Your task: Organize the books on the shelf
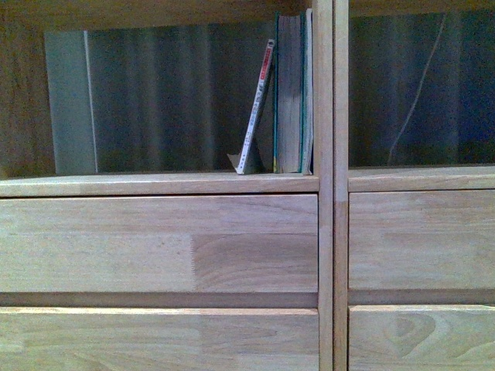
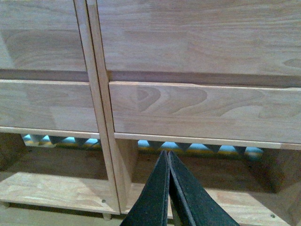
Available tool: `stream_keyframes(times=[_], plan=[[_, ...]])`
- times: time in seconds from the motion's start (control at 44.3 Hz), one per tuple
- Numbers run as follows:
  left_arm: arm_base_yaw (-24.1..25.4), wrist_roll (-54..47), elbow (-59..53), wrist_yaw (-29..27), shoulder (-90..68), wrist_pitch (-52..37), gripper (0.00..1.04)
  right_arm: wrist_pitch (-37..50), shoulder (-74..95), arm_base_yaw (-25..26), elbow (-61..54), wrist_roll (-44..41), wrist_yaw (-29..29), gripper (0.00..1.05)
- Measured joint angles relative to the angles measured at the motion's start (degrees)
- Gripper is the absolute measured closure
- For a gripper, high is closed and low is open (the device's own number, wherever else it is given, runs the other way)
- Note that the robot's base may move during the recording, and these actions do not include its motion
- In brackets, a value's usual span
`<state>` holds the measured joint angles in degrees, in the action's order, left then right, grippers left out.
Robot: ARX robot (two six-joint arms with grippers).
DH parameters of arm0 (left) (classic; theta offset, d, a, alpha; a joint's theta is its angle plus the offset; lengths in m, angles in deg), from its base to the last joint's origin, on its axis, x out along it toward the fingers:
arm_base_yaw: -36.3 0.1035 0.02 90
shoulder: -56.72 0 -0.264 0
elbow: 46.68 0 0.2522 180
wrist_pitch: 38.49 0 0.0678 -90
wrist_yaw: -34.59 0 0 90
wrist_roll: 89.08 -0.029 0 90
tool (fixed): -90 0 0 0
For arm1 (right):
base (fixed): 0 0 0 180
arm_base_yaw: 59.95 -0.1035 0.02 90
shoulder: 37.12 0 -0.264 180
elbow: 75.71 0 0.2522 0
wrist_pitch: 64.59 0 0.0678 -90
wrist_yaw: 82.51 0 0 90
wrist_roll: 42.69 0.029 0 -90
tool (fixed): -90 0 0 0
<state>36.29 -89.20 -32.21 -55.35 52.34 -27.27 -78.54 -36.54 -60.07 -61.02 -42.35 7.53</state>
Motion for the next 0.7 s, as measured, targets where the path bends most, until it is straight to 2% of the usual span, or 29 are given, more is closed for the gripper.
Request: stream_keyframes(times=[0.451, 0.519, 0.609, 0.632, 0.7], plan=[[-0.02, 0.07, 0.0, -0.09, 4.02, 2.4, 1.01, 0.04, -0.17, 0.0, 0.0, 0.0, 0.02, 1.02], [-0.02, 0.02, 0.0, -0.09, 4.02, 2.43, 0.85, 0.04, -0.17, 0.0, 0.0, -0.07, 0.02, 0.89], [-0.02, 0.02, 0.0, -0.09, 4.02, 2.43, 0.71, 0.04, -0.17, 0.0, 0.0, -0.07, 0.0, 0.75], [-0.02, 0.02, 0.0, -0.09, 4.02, 2.43, 0.7, 0.04, -0.2, 0.0, -0.02, -0.09, 0.0, 0.73], [-0.02, 0.02, 0.0, -0.09, 4.02, 2.43, 0.55, 0.04, -0.2, 0.0, 0.0, -0.07, 0.02, 0.6]])
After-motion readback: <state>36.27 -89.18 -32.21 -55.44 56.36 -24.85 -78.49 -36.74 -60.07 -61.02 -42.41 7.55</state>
